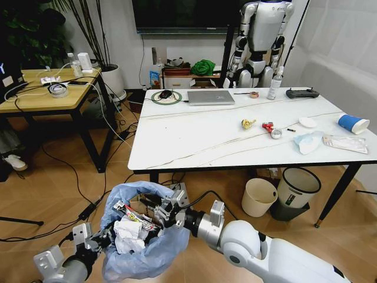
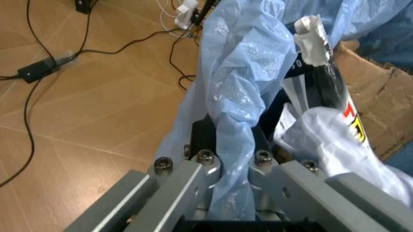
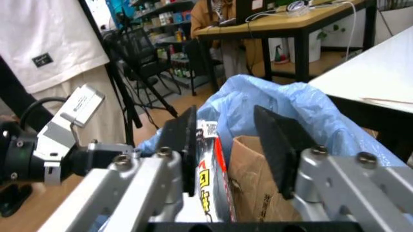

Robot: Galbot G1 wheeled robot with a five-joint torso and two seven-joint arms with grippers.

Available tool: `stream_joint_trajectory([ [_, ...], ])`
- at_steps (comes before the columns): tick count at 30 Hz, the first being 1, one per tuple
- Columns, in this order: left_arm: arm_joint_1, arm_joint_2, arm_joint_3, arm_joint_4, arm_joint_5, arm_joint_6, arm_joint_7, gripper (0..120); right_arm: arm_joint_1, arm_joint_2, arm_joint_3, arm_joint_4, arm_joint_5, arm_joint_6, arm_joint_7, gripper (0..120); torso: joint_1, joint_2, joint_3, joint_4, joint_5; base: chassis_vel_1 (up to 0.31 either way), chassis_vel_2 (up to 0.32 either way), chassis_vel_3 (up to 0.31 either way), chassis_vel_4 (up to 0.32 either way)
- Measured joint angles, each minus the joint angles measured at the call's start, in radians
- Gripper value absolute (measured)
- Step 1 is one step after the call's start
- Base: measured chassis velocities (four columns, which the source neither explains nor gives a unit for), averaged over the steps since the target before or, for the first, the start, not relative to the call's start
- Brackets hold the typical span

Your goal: Pick up the trash bin and place the trash from the table into it.

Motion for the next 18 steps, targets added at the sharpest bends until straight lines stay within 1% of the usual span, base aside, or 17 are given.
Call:
stream_joint_trajectory([
  [3,0.006,0.002,-0.001,-0.006,0.002,0.000,0.008,0,0.000,-0.006,0.041,0.027,0.005,-0.009,0.032,47,0.000,0.000,0.000,0.0002,0.0000,0.000,0.000,0.000,0.000],
  [5,0.011,0.014,-0.007,-0.015,0.000,0.003,0.015,0,0.000,-0.009,0.107,0.048,0.015,-0.011,0.068,55,0.000,0.000,0.000,0.0001,0.0000,0.000,0.000,0.000,0.000],
  [6,0.011,0.014,-0.007,-0.015,0.000,0.003,0.015,0,0.000,-0.009,0.107,0.048,0.015,-0.011,0.068,55,0.000,0.000,0.000,0.0001,0.0000,0.000,0.000,0.000,0.000],
  [7,0.014,0.023,-0.011,-0.019,-0.001,0.006,0.020,0,0.002,-0.011,0.134,0.051,0.022,-0.010,0.086,61,0.000,0.000,0.000,0.0002,0.0000,0.000,0.000,0.000,0.000],
  [9,0.016,0.040,-0.015,-0.023,-0.006,0.012,0.025,0,-0.008,-0.015,0.191,0.051,0.026,-0.005,0.119,66,0.000,0.000,0.000,0.0004,0.0001,0.000,0.000,0.000,0.000],
  [10,0.016,0.052,-0.016,-0.025,-0.009,0.016,0.028,0,-0.022,-0.018,0.228,0.048,0.028,-0.001,0.141,71,0.000,0.000,0.000,0.0004,0.0002,0.000,0.000,0.000,0.000],
  [12,0.016,0.090,-0.017,-0.032,-0.025,0.028,0.031,0,-0.085,-0.031,0.326,0.030,0.036,0.053,0.184,81,0.000,0.000,0.000,0.0004,0.0002,0.000,0.000,0.000,0.000],
  [14,0.014,0.125,-0.018,-0.035,-0.040,0.036,0.031,0,-0.150,-0.043,0.416,0.003,0.036,0.122,0.187,88,0.000,0.000,0.000,0.0000,0.0003,0.000,0.000,0.000,0.000],
  [15,0.014,0.125,-0.018,-0.035,-0.040,0.036,0.031,0,-0.150,-0.043,0.416,0.003,0.036,0.122,0.187,88,0.000,0.000,0.000,0.0000,0.0003,0.000,0.000,0.000,0.000],
  [16,0.012,0.147,-0.019,-0.036,-0.049,0.039,0.031,0,-0.196,-0.049,0.478,-0.014,0.032,0.148,0.177,93,0.000,0.000,0.000,0.0000,0.0002,0.000,0.000,0.000,0.000],
  [18,0.010,0.196,-0.019,-0.036,-0.062,0.044,0.031,0,-0.281,-0.053,0.589,-0.039,0.022,0.171,0.152,98,0.000,0.000,0.000,-0.0001,0.0003,0.000,0.000,0.000,0.000],
])
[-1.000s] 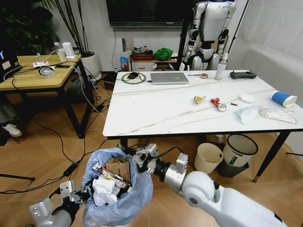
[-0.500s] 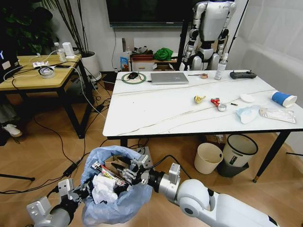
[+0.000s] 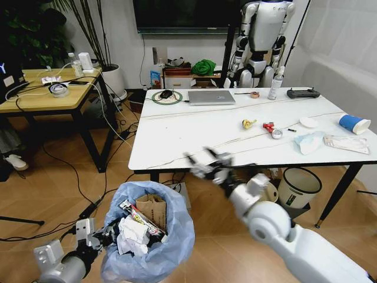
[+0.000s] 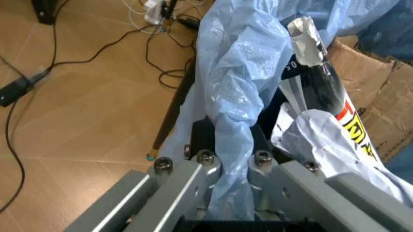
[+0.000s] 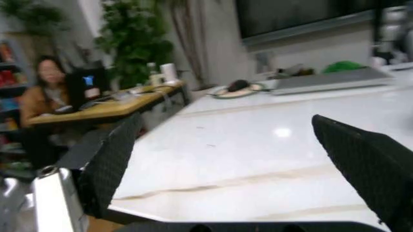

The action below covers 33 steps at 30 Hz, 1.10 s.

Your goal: Pick up the trash bin and place the trash from the table into it.

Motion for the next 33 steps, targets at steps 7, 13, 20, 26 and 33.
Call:
stream_joint_trajectory([
  [7,-0.039,0.092,0.030,0.029,-0.013,0.006,0.014,0,-0.230,0.050,0.276,-0.054,-0.067,0.062,-0.098,100,0.000,0.000,0.000,0.0000,-0.0001,0.000,0.000,0.000,0.000],
  [13,-0.075,0.119,0.105,0.048,-0.010,0.007,0.020,0,-0.364,0.105,0.410,-0.065,-0.143,0.099,-0.202,100,0.000,0.000,0.000,0.0001,-0.0001,0.000,0.000,0.000,0.000],
  [20,-0.083,0.121,0.152,0.050,0.006,0.005,0.025,0,-0.434,0.202,0.477,-0.075,-0.207,0.128,-0.303,100,0.000,0.000,0.000,0.0002,0.0000,0.000,0.000,0.000,0.000],
  [26,-0.076,0.107,0.142,0.046,0.015,0.000,0.035,0,-0.436,0.256,0.485,-0.075,-0.201,0.130,-0.332,100,0.000,0.000,0.000,0.0003,-0.0001,0.000,0.000,0.000,0.000],
  [33,-0.065,0.086,0.139,0.037,0.031,-0.005,0.040,0,-0.427,0.273,0.485,-0.082,-0.189,0.137,-0.342,100,0.000,0.000,0.000,0.0003,-0.0002,0.000,0.000,0.000,0.000],
])
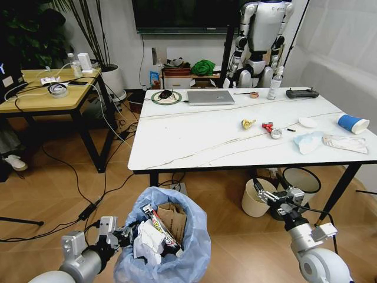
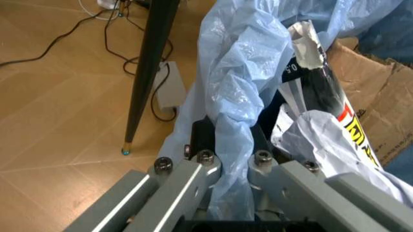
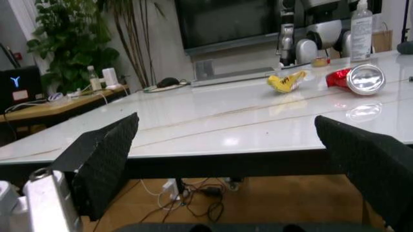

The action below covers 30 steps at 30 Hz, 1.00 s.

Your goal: Pick up the trash bin and place the trash from the table into it.

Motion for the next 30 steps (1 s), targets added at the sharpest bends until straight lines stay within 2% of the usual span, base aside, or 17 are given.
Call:
stream_joint_trajectory([
  [30,0.009,-0.052,0.004,-0.003,0.033,-0.005,0.003,0,0.023,-0.015,-0.026,-0.036,0.035,0.010,-0.041,100,0.000,0.000,0.000,0.0000,-0.0001,-0.077,-0.076,0.076,0.076],
])
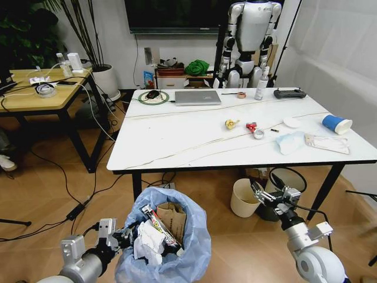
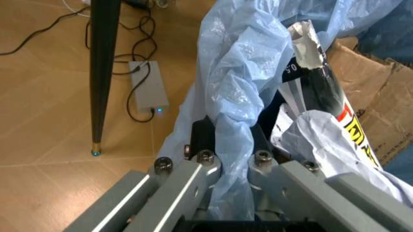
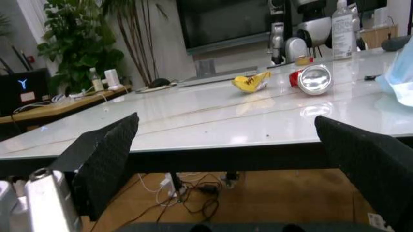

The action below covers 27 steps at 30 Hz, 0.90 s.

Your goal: Pick up the trash bin and place the trash from the table into it.

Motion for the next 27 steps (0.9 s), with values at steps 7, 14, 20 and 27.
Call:
stream_joint_trajectory([
  [7,-0.001,-0.003,0.001,-0.002,0.001,0.000,0.000,0,0.000,0.000,0.001,-0.001,0.003,0.000,-0.004,100,0.000,0.000,0.000,-0.0002,0.0000,-0.093,-0.096,0.089,0.079],
  [14,0.002,-0.012,0.001,-0.006,0.005,0.000,0.000,0,0.002,0.002,-0.003,-0.002,0.003,0.004,-0.009,100,0.000,0.000,0.000,-0.0001,0.0001,-0.075,-0.087,0.080,0.090],
  [20,0.005,-0.022,0.000,-0.007,0.009,-0.003,0.001,0,0.013,-0.011,-0.008,-0.006,0.003,0.005,-0.009,100,0.000,0.000,0.000,-0.0001,0.0000,-0.078,-0.069,0.080,0.077],
  [27,0.027,-0.041,-0.026,-0.014,0.018,-0.009,0.009,0,0.054,-0.043,-0.032,-0.019,0.020,0.006,-0.004,100,0.000,0.000,0.000,-0.0002,0.0002,-0.069,-0.066,0.075,0.068],
])
